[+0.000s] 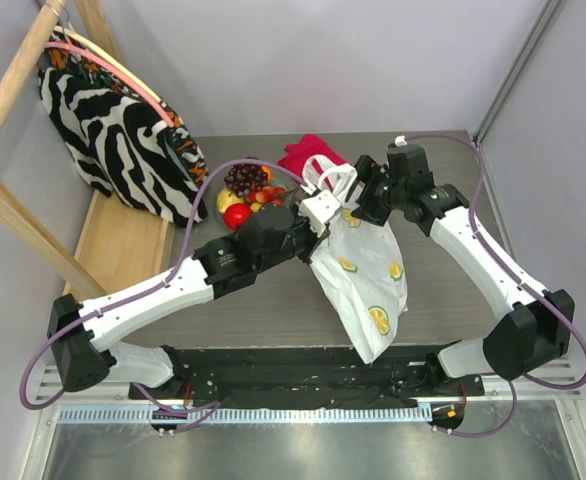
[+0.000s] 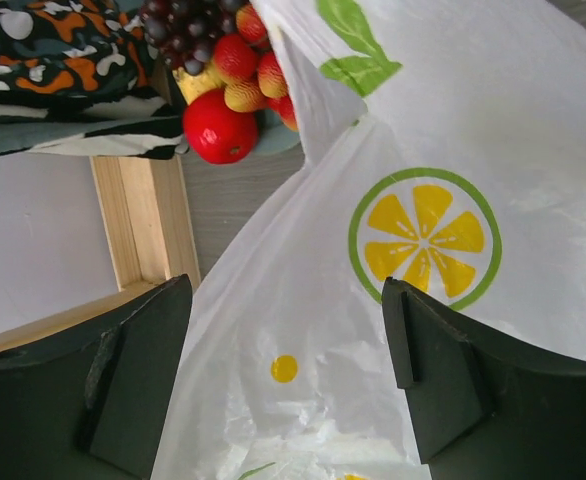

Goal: Place the fruits into the plastic bag

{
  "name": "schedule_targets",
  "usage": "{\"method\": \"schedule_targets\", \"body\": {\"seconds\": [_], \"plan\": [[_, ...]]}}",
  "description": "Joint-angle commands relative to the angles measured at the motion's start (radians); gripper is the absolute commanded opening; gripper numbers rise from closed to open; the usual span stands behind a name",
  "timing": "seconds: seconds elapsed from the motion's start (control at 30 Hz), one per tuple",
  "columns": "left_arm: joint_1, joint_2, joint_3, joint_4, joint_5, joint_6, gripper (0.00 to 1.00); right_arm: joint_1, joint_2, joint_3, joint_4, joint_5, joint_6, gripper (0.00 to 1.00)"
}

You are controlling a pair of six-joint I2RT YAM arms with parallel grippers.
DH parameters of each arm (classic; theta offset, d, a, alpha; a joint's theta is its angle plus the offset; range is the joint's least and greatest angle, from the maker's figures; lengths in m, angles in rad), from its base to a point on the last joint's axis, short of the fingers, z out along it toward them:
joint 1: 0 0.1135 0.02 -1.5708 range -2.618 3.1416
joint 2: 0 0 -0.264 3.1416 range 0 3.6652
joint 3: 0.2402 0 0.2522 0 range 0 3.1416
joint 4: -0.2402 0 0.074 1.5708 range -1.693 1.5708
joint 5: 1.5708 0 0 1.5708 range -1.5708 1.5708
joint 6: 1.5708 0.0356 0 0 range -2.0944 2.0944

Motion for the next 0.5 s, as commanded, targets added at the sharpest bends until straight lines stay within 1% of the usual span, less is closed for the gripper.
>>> {"method": "schedule_targets", "body": {"seconds": [0.0,0.27,0.33,0.37,0.4,0.47], "plan": [[-0.039,0.004,0.039,-0.005,-0.087,0.098,0.0,-0.006,-0.006,-0.029,-0.006,-0.02,0.051,0.85],[-0.051,0.009,0.018,0.015,-0.066,0.121,0.0,-0.006,0.043,-0.022,0.006,-0.075,0.037,0.85],[-0.053,0.016,0.022,0.015,-0.064,0.131,0.0,-0.008,0.057,-0.02,0.006,-0.103,0.03,0.82],[-0.054,0.019,0.021,0.015,-0.064,0.132,0.0,-0.006,0.058,-0.017,0.008,-0.11,0.023,0.8],[-0.054,0.021,0.021,0.015,-0.064,0.135,0.0,-0.006,0.06,-0.016,0.008,-0.113,0.019,0.66],[-0.054,0.026,0.021,0.015,-0.066,0.141,0.0,-0.006,0.06,-0.006,0.01,-0.121,0.002,0.49]]}}
